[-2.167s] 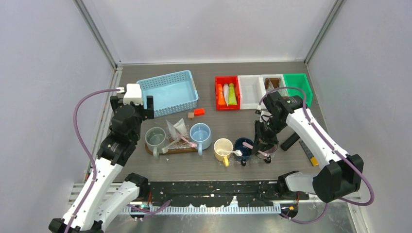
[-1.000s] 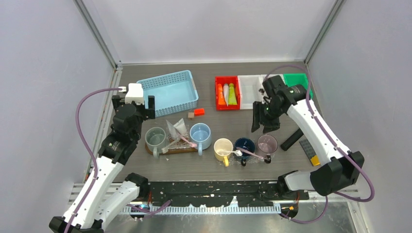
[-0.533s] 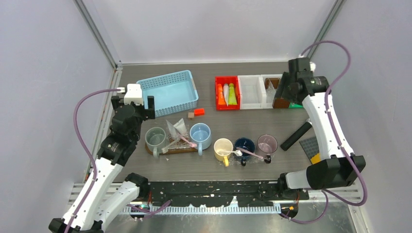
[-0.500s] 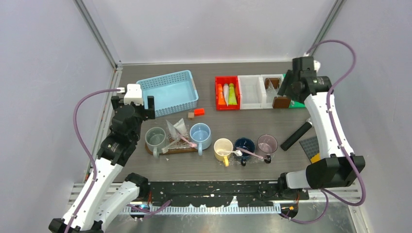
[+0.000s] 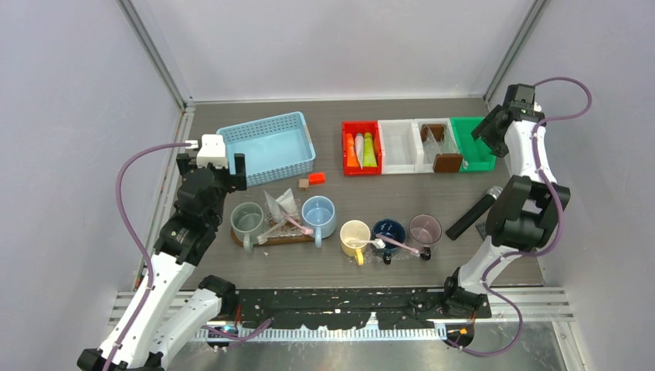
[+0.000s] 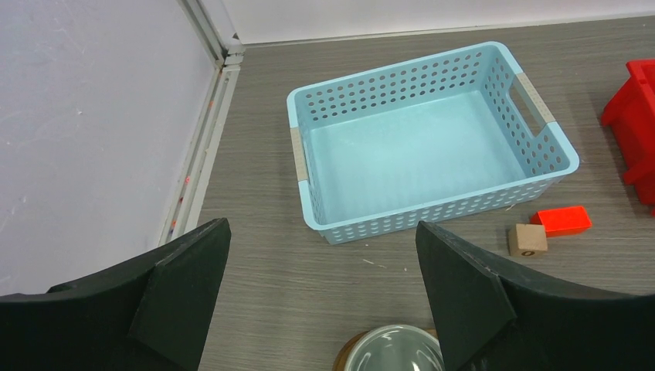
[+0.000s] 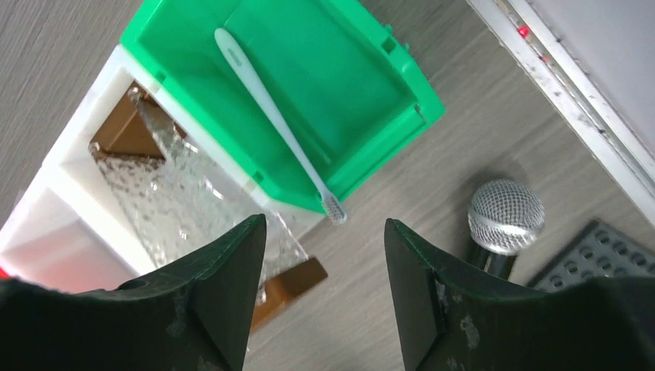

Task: Prepare toiletry sets of a toothbrush and toothpaste on the tray
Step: Pick up the toothbrush from the storage box, then place the toothbrush in the cup, then pick up the toothpaste holder from the storage box.

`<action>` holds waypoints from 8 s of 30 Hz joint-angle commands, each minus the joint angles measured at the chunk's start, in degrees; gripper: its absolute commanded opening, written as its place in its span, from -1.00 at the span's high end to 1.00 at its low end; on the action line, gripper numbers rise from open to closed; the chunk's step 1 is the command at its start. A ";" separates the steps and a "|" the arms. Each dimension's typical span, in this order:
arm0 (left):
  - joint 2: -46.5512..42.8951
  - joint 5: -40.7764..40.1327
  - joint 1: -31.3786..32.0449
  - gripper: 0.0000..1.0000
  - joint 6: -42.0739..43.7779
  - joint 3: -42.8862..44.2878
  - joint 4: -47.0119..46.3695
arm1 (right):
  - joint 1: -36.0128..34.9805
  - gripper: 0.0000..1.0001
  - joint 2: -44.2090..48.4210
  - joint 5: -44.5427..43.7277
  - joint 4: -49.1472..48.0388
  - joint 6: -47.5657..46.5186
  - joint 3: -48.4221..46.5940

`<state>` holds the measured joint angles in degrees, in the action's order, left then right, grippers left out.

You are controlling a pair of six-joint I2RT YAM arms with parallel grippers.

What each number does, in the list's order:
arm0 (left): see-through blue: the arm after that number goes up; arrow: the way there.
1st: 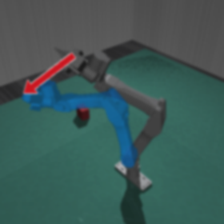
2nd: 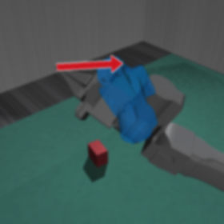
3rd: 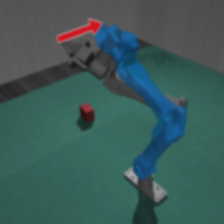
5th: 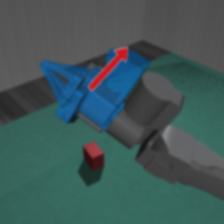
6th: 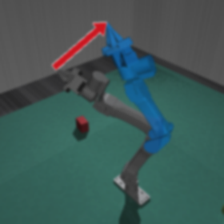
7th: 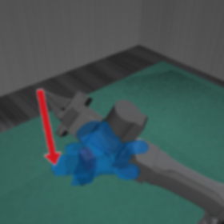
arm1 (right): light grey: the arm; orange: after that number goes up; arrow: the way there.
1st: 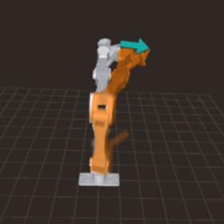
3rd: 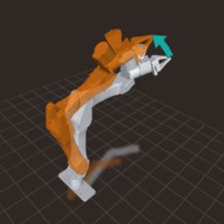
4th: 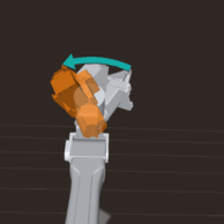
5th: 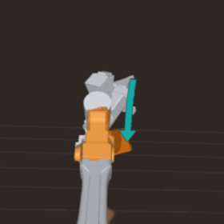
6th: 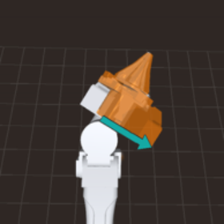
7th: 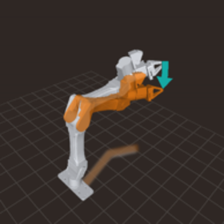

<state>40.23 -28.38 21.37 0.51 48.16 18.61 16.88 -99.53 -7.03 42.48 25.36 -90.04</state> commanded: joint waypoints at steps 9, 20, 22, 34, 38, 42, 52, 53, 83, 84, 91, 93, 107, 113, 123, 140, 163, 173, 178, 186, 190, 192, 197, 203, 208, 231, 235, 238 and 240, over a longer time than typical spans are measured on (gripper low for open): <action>-0.26 -0.55 0.08 -0.87 0.24 -0.17 -3.84 | 3.86 -0.15 -17.17 14.05 -2.71 -2.01 -12.80; 0.88 -0.56 0.08 -0.87 0.45 -0.09 -3.68 | 3.91 -0.13 -24.67 20.89 -1.87 -6.05 -14.30; 1.03 -0.56 0.01 -0.87 0.44 -0.01 -3.67 | 3.89 -0.13 -25.59 21.78 -1.29 -6.55 -14.36; 1.00 -0.47 -0.01 -0.87 0.54 -0.09 -3.67 | 3.81 0.11 -28.24 16.68 1.01 -9.10 -13.63; 0.73 -0.62 -0.01 -0.87 0.61 -0.09 -3.69 | 3.79 0.29 -27.65 14.69 0.98 -9.14 -14.52; 0.39 -0.71 -0.01 -0.87 0.67 -0.09 -3.67 | 3.78 0.52 -26.79 14.03 1.21 -9.15 -15.40; -0.88 -0.75 -0.01 -0.87 0.78 -0.09 -3.76 | 3.77 0.89 -20.71 11.28 3.79 -9.49 -17.29; -1.05 -0.84 -0.01 -0.87 0.80 -0.09 -3.76 | 3.77 0.91 -20.18 10.95 4.12 -9.25 -17.43; -3.84 -0.13 0.26 -0.87 0.54 -0.17 -4.02 | -11.23 0.99 18.32 11.84 23.98 -2.04 1.16; -3.76 -0.18 0.26 -0.87 0.50 -0.17 -4.07 | -11.60 0.99 19.02 13.02 24.81 -2.31 1.70; -3.18 -0.23 0.26 -0.87 0.54 -0.17 -4.04 | -13.38 0.99 26.00 20.63 32.32 -2.53 7.50; -2.96 -0.10 0.26 -0.87 0.52 -0.22 -4.02 | -13.90 0.99 27.68 21.79 33.37 -2.12 9.11; -1.22 -0.41 0.26 -0.87 0.72 -0.09 -3.85 | -18.67 0.97 35.47 29.67 42.06 1.18 19.63; -0.44 -0.51 0.26 -0.87 0.80 -0.18 -3.76 | -20.80 0.97 36.68 25.62 45.95 0.52 23.03; 1.01 0.00 0.26 -0.86 0.73 0.00 -3.68 | -25.19 0.95 37.73 22.28 49.75 -0.10 25.07; 0.82 -0.15 0.26 -0.86 0.80 -0.26 -3.85 | -25.32 0.52 28.19 18.37 36.35 -0.22 30.85; 0.51 -0.18 0.26 -0.86 1.05 -0.26 -3.76 | -25.13 -0.39 25.49 -11.66 33.54 1.22 8.16; -0.12 0.37 0.26 -0.86 0.71 -0.44 -3.88 | -18.35 -0.43 11.60 -7.85 18.16 -1.78 -4.46; -0.19 0.85 0.26 -0.87 0.37 -0.44 -3.85 | -10.47 -0.41 1.92 0.20 14.58 -2.22 -10.29; 0.56 1.01 0.26 -0.87 0.23 -0.43 -3.71 | -4.36 -0.27 -12.85 5.81 15.05 -8.11 -22.74; 1.33 1.03 0.26 -0.86 0.28 -0.35 -3.63 | -4.30 -0.23 -17.29 11.00 15.13 -10.83 -26.55; 1.60 1.25 0.26 -0.86 0.21 -0.35 -3.60 | -4.24 -0.22 -18.96 11.82 15.44 -12.02 -28.11; 2.01 1.51 0.26 -0.86 0.09 -0.35 -3.57 | -4.25 -0.18 -22.25 14.46 16.59 -13.21 -30.21; 2.18 1.30 0.17 -0.86 0.13 -0.35 -3.58 | -4.23 -0.10 -24.38 16.64 16.94 -14.08 -29.80; 1.73 1.23 0.17 -0.86 0.19 -0.35 -3.61 | -4.40 -0.02 -25.79 18.43 16.85 -14.89 -29.87; -1.10 -0.11 0.08 -0.86 0.79 -0.22 -3.46 | -10.29 0.99 -17.03 0.85 18.29 -20.71 -32.81; -1.14 0.33 0.08 -0.87 0.45 0.68 -2.79 | -12.39 0.99 -13.26 -3.27 17.19 -22.29 -31.72; -0.34 2.19 0.08 -0.87 -1.54 2.68 -1.12 | -15.22 0.99 -9.29 -7.44 15.24 -24.29 -29.64; 0.98 4.30 0.08 -0.87 -3.96 4.83 0.96 | -17.74 0.99 -6.58 -9.95 13.42 -24.92 -27.64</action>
<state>39.92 -27.00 21.37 0.03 48.07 18.76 2.90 -115.70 -9.52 61.30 2.98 -119.02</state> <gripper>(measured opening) 0.935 0.061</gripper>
